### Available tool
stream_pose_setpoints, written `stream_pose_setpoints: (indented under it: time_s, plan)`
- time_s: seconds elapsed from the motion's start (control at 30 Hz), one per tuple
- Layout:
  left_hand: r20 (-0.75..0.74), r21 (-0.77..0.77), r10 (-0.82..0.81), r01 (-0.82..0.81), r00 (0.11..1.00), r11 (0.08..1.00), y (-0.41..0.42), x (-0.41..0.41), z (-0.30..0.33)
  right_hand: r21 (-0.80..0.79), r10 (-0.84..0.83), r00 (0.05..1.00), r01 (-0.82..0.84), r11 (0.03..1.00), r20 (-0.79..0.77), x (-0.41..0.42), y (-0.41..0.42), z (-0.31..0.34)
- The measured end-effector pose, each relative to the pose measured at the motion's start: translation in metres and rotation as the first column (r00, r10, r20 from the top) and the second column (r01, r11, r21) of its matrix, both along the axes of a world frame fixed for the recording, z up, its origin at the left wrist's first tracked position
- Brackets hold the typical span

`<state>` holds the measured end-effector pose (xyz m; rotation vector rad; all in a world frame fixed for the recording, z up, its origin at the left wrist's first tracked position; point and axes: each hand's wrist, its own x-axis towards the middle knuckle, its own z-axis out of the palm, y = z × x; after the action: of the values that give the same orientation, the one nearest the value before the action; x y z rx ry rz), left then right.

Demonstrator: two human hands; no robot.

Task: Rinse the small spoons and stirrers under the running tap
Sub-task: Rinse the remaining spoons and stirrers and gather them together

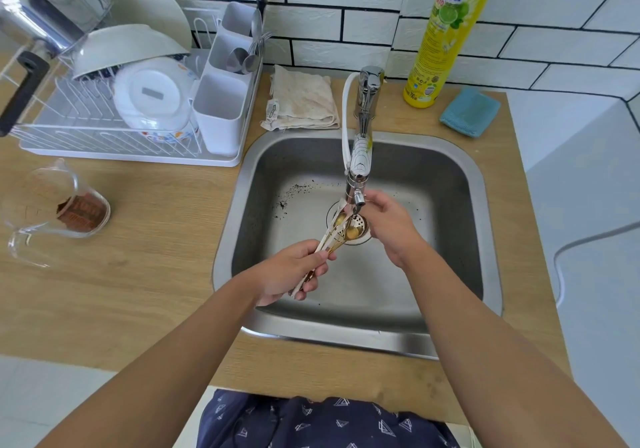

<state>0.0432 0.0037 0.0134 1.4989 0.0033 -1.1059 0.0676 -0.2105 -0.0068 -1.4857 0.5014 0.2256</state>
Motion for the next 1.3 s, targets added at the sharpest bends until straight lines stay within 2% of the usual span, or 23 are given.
stream_pose_setpoints:
  time_s: [0.2,0.4,0.57,0.67,0.8,0.9,1.0,1.07,1.1,1.13,1.2,1.23,1.3]
  plan:
    - [0.018,0.033,-0.001,0.0,1.0,0.999,0.001,-0.005,-0.003,-0.099,0.116,0.992,-0.11,0.989,0.049,-0.003,0.006,-0.002]
    - [0.037,0.038,0.049,-0.051,0.998,0.998,-0.001,-0.002,-0.005,-0.064,0.27,0.962,-0.267,0.961,0.038,-0.004,0.004,0.011]
    - [0.068,0.053,0.032,-0.036,0.997,0.998,-0.002,-0.001,-0.005,-0.17,0.333,0.943,-0.327,0.93,0.009,0.0,0.001,0.016]
    - [0.066,0.041,0.034,-0.037,0.997,0.998,-0.006,0.001,-0.003,-0.209,0.292,0.956,-0.281,0.937,0.021,-0.002,0.001,0.011]
    - [0.102,0.05,0.011,-0.017,0.995,0.999,-0.009,0.001,-0.003,-0.142,0.186,0.982,-0.186,0.972,-0.013,-0.004,0.005,0.002]
    - [0.096,0.035,0.021,-0.025,0.995,0.999,-0.009,0.0,-0.005,-0.03,0.057,0.998,-0.057,0.998,-0.023,-0.005,0.01,-0.002]
    - [0.082,0.029,0.001,-0.004,0.997,1.0,-0.005,0.0,-0.005,-0.007,0.039,0.998,-0.039,0.999,0.045,-0.004,0.014,-0.001]
    - [0.129,0.087,-0.059,0.048,0.99,0.995,-0.004,0.001,-0.005,-0.005,0.015,0.999,-0.014,1.0,0.046,-0.004,0.016,0.0]
    - [0.224,0.184,-0.126,0.085,0.966,0.979,-0.007,0.004,-0.005,0.023,-0.014,0.999,0.013,1.0,0.03,-0.003,0.016,0.0]
    - [0.362,0.333,-0.231,0.106,0.903,0.937,-0.01,0.007,-0.007,0.077,-0.044,0.999,0.043,0.996,0.001,-0.002,0.015,0.0]
    - [0.587,0.65,-0.503,0.002,0.635,0.76,-0.013,0.015,-0.012,0.253,-0.08,0.992,0.101,0.962,-0.093,-0.002,0.009,0.001]
    - [0.624,0.733,-0.61,-0.095,0.489,0.674,-0.013,0.019,-0.014,0.346,-0.087,0.986,0.131,0.929,-0.142,-0.003,0.004,0.002]
    - [0.62,0.785,-0.746,-0.225,0.244,0.578,-0.012,0.024,-0.015,0.448,-0.076,0.981,0.15,0.881,-0.18,-0.005,-0.004,0.001]
